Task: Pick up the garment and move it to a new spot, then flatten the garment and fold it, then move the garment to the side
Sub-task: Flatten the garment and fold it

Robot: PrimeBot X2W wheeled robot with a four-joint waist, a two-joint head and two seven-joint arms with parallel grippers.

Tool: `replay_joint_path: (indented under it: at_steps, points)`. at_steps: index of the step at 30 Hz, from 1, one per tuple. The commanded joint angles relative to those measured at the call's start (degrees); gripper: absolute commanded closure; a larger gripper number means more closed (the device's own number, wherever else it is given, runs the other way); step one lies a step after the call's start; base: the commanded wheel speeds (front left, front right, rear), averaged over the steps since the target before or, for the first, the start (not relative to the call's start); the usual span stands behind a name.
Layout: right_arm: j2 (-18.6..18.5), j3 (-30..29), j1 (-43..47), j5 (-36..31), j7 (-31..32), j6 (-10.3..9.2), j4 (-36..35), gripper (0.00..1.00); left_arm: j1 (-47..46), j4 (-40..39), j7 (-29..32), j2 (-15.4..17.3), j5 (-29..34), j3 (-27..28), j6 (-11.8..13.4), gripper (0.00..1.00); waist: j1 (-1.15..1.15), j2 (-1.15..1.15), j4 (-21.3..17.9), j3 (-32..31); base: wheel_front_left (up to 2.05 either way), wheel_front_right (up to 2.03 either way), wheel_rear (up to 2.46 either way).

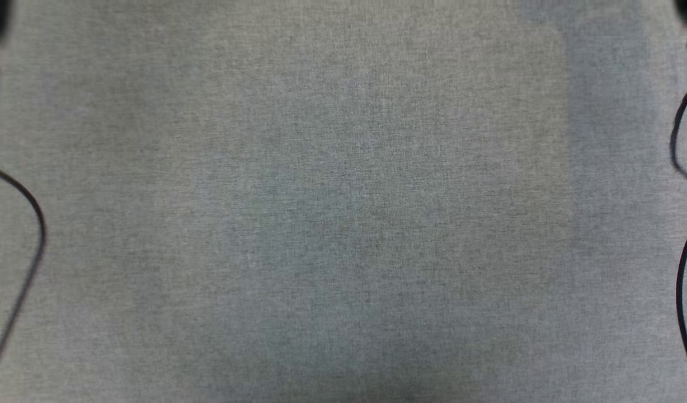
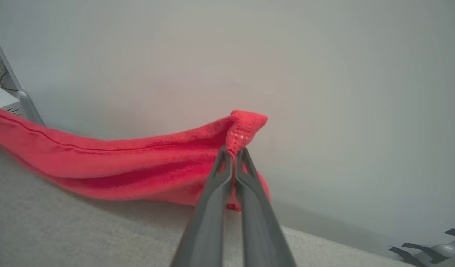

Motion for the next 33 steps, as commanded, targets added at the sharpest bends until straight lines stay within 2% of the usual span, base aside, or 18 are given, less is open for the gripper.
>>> replay_joint_path:
  at_steps: [1, 2, 3, 9, 13, 19, 27, 33]
  points:
    - [-0.4, 0.6, 3.3, 1.4, -0.7, -0.08, 0.3, 1.0, 5.0, -1.4, -0.3, -0.5, 0.7, 0.4, 0.2, 1.0, -0.01, 0.0, 1.8, -4.5, 0.0, 0.0, 0.0]
    - [-0.6, 0.9, 4.9, 2.0, -0.8, -0.08, 0.3, 1.0, 7.6, -2.1, -0.3, -0.8, 0.6, 0.6, 0.3, 1.0, -0.01, 0.0, 2.0, -5.4, 0.0, 0.0, 0.0]
    - [-1.3, 2.3, 11.1, 5.0, -1.1, -0.08, 0.0, 1.0, 16.5, -4.0, -0.3, -2.0, 0.0, 1.5, 1.1, 1.0, -0.01, 0.0, 2.8, -9.4, 0.0, 0.0, 0.0]
    - [-3.6, 4.8, 23.3, 12.1, -1.3, -0.08, -1.5, 1.0, 32.8, -5.8, -0.3, -3.3, -1.4, 1.0, 2.1, 1.0, -0.01, 0.0, 3.7, -16.9, 0.0, 0.0, 0.0]
    - [-5.2, 8.1, 30.2, 17.2, -0.9, -0.08, -3.9, 1.0, 41.4, -6.5, -0.3, -2.9, -2.5, 0.1, 3.0, 1.0, -0.01, 0.0, 4.1, -20.8, 0.0, 0.0, 0.0]
    - [-8.8, 11.9, 38.3, 24.1, 0.6, -0.08, -8.3, 1.0, 51.1, -9.1, -0.3, -1.4, -4.5, 0.0, 4.5, 1.0, -0.01, 0.0, 5.0, -24.9, 0.0, 0.0, 0.0]
    - [-12.1, 15.4, 45.1, 28.8, 0.4, -0.08, -13.1, 1.0, 60.9, -15.2, 0.4, 1.9, -6.4, 0.5, 7.1, 1.0, -0.01, 0.0, 6.2, -29.0, 0.0, 0.0, 0.0]
    - [-14.3, 16.3, 49.9, 30.7, 0.3, -0.08, -15.4, 1.0, 66.9, -20.7, 2.8, 3.8, -6.6, -2.0, 7.0, 1.0, -0.01, 0.0, 7.3, -32.0, 0.0, 0.0, 0.0]
